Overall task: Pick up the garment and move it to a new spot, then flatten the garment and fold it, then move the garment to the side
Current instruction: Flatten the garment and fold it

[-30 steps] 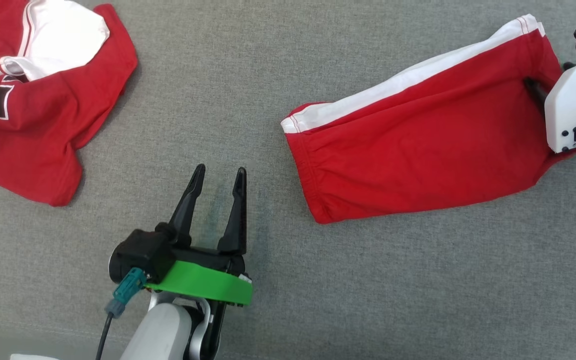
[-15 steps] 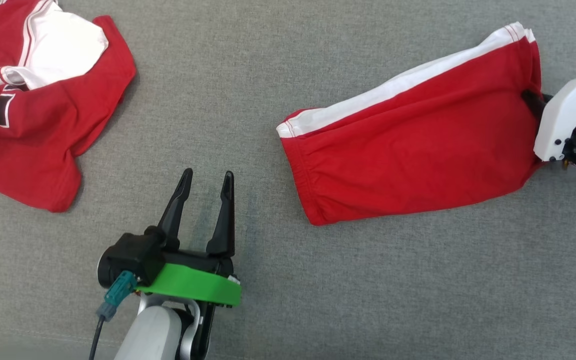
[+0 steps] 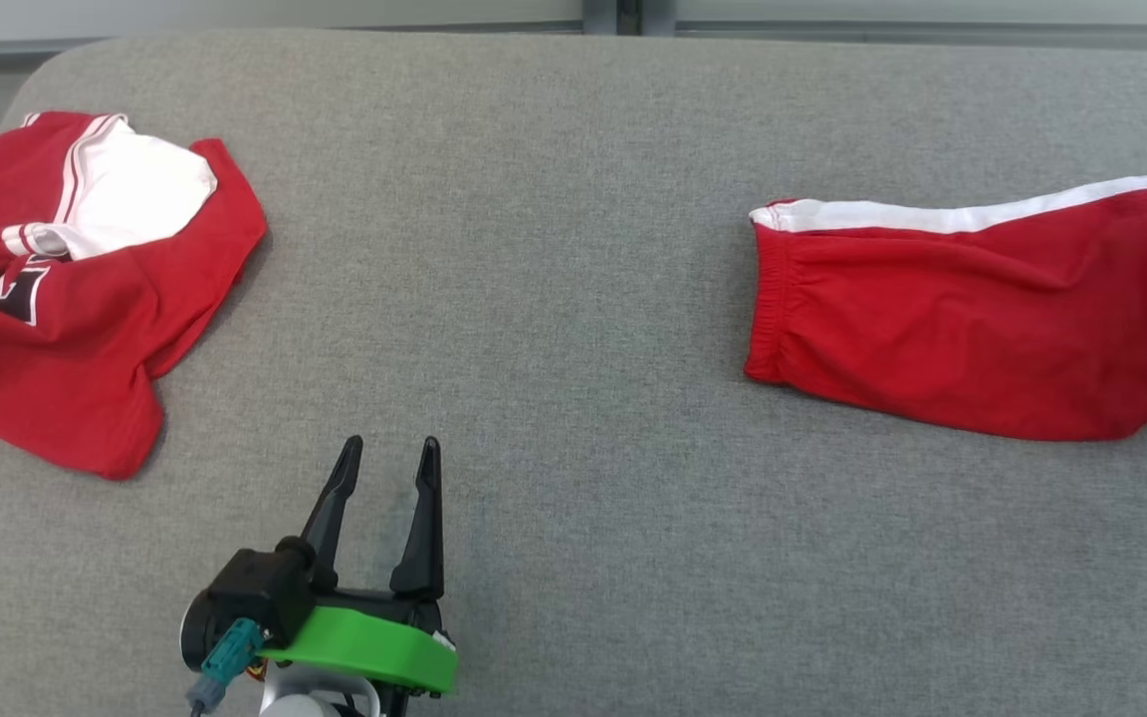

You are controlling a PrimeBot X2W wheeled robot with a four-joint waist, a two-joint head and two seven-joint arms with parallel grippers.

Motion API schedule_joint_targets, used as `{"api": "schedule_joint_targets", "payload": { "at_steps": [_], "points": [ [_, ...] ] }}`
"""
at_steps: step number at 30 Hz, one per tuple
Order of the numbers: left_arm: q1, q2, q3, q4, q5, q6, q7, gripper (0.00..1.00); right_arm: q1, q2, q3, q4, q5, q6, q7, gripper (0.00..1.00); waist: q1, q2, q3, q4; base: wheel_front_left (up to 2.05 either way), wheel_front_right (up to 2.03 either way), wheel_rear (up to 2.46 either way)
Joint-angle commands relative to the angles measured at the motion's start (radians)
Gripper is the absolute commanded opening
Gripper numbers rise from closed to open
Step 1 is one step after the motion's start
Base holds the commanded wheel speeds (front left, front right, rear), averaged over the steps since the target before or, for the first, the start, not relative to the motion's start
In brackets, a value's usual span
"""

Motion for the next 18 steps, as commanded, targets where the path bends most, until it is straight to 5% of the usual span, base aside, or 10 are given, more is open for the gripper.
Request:
{"api": "schedule_joint_targets", "payload": {
  "at_steps": [1, 9, 18],
  "points": [
    [0.022, 0.002, -0.005, 0.004, -0.003, -0.003, 0.0, 1.0, 0.008, 0.032, 0.014, -0.037, 0.01, 0.0, 0.01, 0.0, 0.0, -0.0001, -0.036, -0.034, 0.0, 0.0, 0.0],
    [0.015, 0.002, -0.034, 0.007, 0.006, 0.006, 0.0, 1.0, 0.039, 0.229, 0.146, -0.238, -0.017, 0.0, 0.058, 0.0, 0.0, -0.0001, -0.057, -0.05, 0.0, 0.0, 0.0],
    [0.022, 0.002, -0.048, 0.027, 0.012, 0.002, 0.0, 1.0, 0.013, 0.41, 0.159, -0.167, -0.125, 0.0, -0.016, 0.0, 0.0, -0.0001, -0.064, -0.017, 0.0, 0.0, 0.0]
  ]
}}
